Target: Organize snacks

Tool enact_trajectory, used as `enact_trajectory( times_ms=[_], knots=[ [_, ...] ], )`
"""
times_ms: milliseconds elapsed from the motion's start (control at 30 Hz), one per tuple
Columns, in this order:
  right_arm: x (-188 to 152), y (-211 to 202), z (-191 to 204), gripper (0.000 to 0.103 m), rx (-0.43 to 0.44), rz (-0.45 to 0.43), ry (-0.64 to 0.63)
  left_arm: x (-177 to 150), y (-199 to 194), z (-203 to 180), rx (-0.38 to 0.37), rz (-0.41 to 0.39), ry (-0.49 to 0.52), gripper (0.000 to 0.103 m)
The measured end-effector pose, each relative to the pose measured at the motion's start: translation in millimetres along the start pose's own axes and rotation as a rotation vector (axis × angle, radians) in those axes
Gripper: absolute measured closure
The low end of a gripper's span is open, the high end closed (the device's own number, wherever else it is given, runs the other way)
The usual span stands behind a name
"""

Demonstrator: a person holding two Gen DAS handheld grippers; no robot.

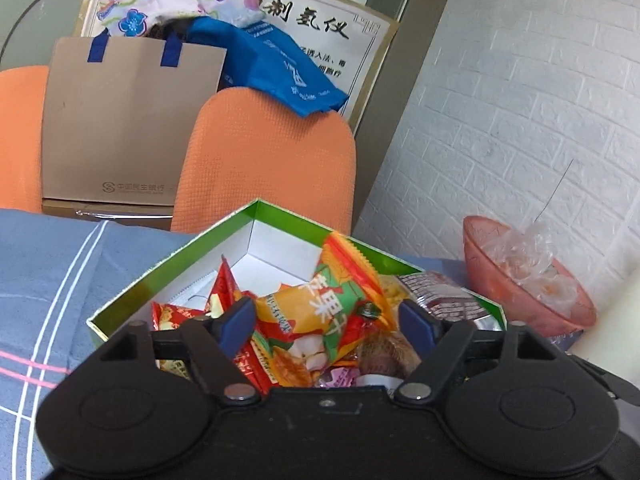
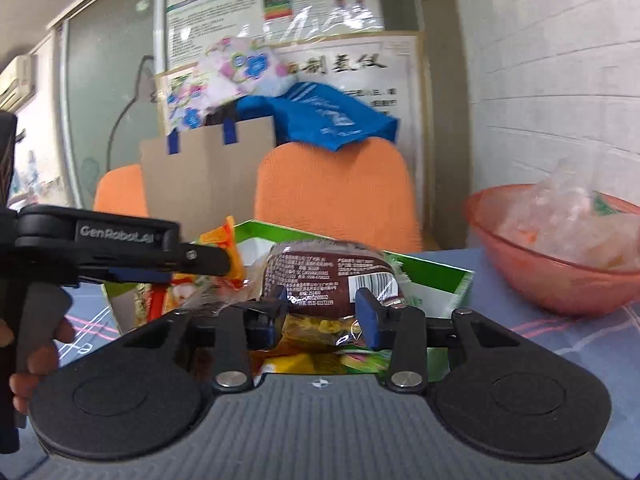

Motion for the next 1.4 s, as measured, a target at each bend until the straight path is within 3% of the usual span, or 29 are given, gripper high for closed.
enact_trajectory(
  times_ms=[67, 100, 133, 167, 267, 367, 533, 800, 933, 1400],
  knots=[
    [0.3, -7.9, 2.5, 0.035, 0.001, -0.007, -0.014, -0.1, -10.2, -2.7, -0.034, -0.007, 0.0, 0.0],
    [0.7, -13.7, 2.3, 0.027, 0.006, -0.011, -0.002, -0.6, -17.6, -5.0, -0.036, -0.014, 0.006, 0.0],
    [1.3, -20.3, 1.8, 0.002, 0.011, -0.014, 0.017, -1.2, -25.3, -7.0, -0.028, -0.027, 0.017, 0.0],
    [0.7, -29.1, 1.7, 0.0, 0.012, -0.023, 0.035, -3.0, -32.7, -9.0, -0.024, -0.036, 0.028, 0.0],
    [-2.7, -55.5, 1.7, 0.0, -0.048, -0.05, 0.04, -14.4, -55.4, -12.1, -0.027, -0.018, 0.044, 0.0],
    [-11.6, -79.4, 4.1, 0.0, -0.109, -0.003, 0.04, -30.0, -81.8, -10.2, -0.022, 0.002, 0.01, 0.0],
    [-32.5, -119.7, 21.4, 0.0, -0.062, 0.008, 0.044, -60.4, -129.6, -10.3, 0.024, 0.003, -0.016, 0.0],
    [-68.0, -145.5, 43.6, 0.0, -0.081, 0.072, 0.055, -118.9, -184.1, -9.3, 0.098, 0.041, 0.034, 0.0],
    [-79.9, -155.3, 51.1, 0.0, -0.093, 0.083, 0.048, -132.8, -196.3, -9.4, 0.157, 0.049, 0.08, 0.0],
    [-83.0, -159.8, 72.2, 0.0, -0.116, 0.089, -0.001, -137.9, -212.7, 4.8, 0.211, 0.029, 0.075, 0.0]
  ],
)
Point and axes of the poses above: each gripper's, at about its wrist camera, not at the fingertips, and y roughly the way its jaws point, z to its left, x to its top, the point moved 6 cm from there along y, roughly the way its jaws point, and after that the axes turned 5 degrees about y, right-handed, at the moved point
